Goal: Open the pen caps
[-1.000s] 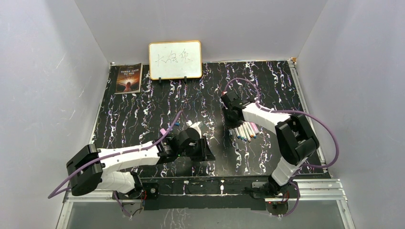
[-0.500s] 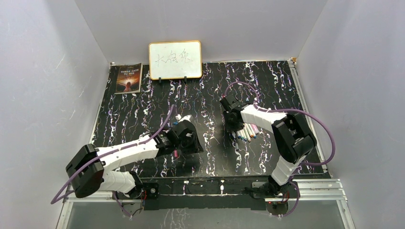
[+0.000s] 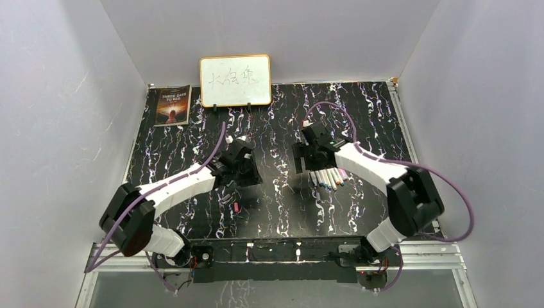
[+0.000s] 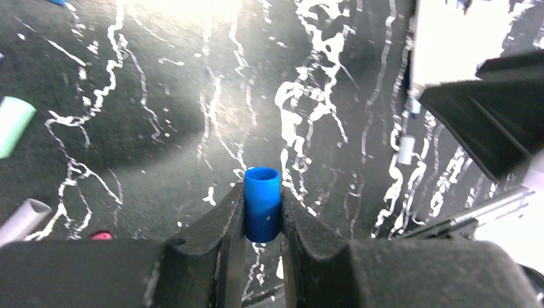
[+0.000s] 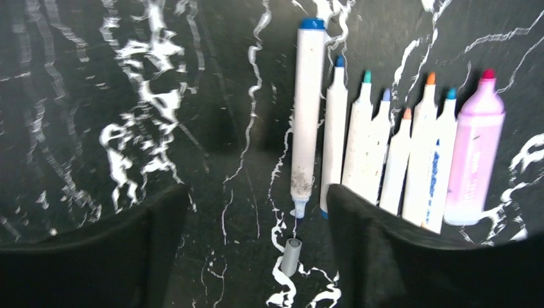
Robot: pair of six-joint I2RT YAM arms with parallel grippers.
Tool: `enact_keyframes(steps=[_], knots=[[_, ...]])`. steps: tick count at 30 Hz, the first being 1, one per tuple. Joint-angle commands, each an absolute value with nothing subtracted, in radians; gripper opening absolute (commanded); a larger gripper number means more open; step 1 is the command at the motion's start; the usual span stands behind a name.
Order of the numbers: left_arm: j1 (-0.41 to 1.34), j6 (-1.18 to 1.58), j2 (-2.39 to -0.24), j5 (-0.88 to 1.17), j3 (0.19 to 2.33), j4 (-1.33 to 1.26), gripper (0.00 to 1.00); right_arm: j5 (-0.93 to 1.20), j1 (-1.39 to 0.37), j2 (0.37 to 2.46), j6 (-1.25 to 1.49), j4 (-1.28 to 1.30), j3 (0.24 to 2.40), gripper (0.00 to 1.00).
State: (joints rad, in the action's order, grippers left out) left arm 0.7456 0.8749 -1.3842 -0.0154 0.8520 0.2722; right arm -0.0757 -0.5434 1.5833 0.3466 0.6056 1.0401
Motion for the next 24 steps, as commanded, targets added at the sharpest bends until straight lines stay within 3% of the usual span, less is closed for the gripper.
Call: enact_keyframes(steps=[1,4,13,18,24], knots=[[0.684,0.823,-1.447,0.004,0.871,0.265,0.03,-0.002,-0.549,1.442,0.348,0.54,1.019,0.87],[0.647,0.807,-1.484,0.007,0.868,0.249,0.03,0.001,-0.547,1.376,0.351,0.525,0.99,0.97],[0.57,0.76,-1.596,-0.021,0.869,0.217,0.05,-0.027,-0.539,1.209,0.387,0.463,0.878,0.98],[0.552,0.757,-1.602,-0.038,0.852,0.206,0.27,-0.014,-0.491,1.187,0.412,0.443,0.843,0.98],[0.55,0.75,-1.592,-0.047,0.84,0.219,0.41,0.046,-0.398,1.16,0.421,0.419,0.8,0.98]])
